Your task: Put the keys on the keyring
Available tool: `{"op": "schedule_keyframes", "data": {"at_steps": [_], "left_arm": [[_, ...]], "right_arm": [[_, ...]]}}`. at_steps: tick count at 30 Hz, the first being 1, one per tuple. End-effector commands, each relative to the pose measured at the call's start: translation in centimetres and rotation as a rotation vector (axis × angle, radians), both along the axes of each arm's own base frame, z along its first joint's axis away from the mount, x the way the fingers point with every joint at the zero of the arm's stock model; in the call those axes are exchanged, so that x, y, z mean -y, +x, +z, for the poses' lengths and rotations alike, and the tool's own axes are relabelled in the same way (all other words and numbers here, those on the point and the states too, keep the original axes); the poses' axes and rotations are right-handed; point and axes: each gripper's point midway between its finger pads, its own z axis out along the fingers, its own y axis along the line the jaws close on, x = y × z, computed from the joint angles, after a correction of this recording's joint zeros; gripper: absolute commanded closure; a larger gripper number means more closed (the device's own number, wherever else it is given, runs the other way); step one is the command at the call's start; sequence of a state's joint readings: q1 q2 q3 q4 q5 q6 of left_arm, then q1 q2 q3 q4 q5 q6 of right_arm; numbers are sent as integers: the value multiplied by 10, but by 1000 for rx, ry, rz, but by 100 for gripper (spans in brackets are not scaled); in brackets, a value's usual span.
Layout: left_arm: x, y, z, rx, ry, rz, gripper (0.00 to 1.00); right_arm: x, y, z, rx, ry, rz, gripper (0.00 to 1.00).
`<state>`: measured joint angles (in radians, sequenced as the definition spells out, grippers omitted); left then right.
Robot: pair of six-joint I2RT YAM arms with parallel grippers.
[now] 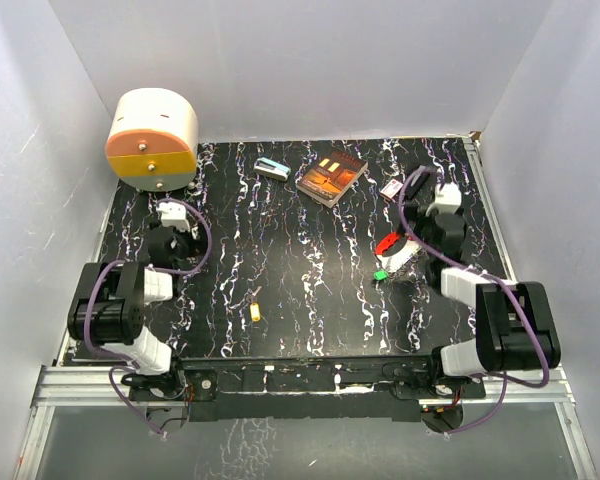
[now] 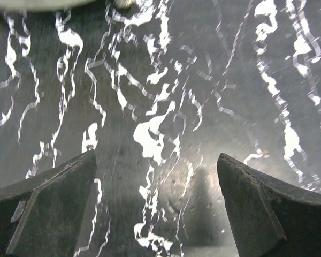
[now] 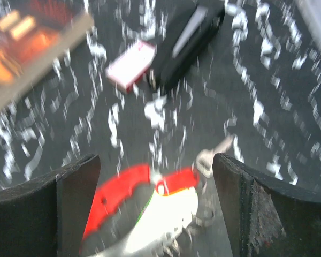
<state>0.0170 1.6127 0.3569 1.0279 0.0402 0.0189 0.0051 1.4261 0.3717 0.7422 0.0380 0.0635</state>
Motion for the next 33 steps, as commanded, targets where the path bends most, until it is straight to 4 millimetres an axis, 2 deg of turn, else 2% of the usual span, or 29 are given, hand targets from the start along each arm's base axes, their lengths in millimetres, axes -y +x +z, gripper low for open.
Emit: {"op": "schedule_keyframes", "data": {"at_steps": [1,3,7,11,17,21,27,33], "left_arm": [[19,13,44,10,5,-141,8],[29,12,53,-32,11,-213,9],[41,11,77,-77,21,-314,11],[53,-2,89,-82,14,-396,13],[67,-17,94,-88,-15,-476,13],[71,-16,91,-105,-40,-488,13],[79,-17,85,-148,-91,-510,14],[79,-17,86,-153,-84,-509,14]], "right_arm": [[7,19,50,-113,42,-70,10],[7,14,52,-207,62,-89,14],[6,-11,33,-385,101,-126,25],[2,-34,14,-500,139,-139,41],[4,-53,-6,-602,147,-178,44],[15,-54,-14,-630,110,-241,49],[20,-45,-30,-686,88,-273,59],[18,-35,-25,-673,106,-271,62]]}}
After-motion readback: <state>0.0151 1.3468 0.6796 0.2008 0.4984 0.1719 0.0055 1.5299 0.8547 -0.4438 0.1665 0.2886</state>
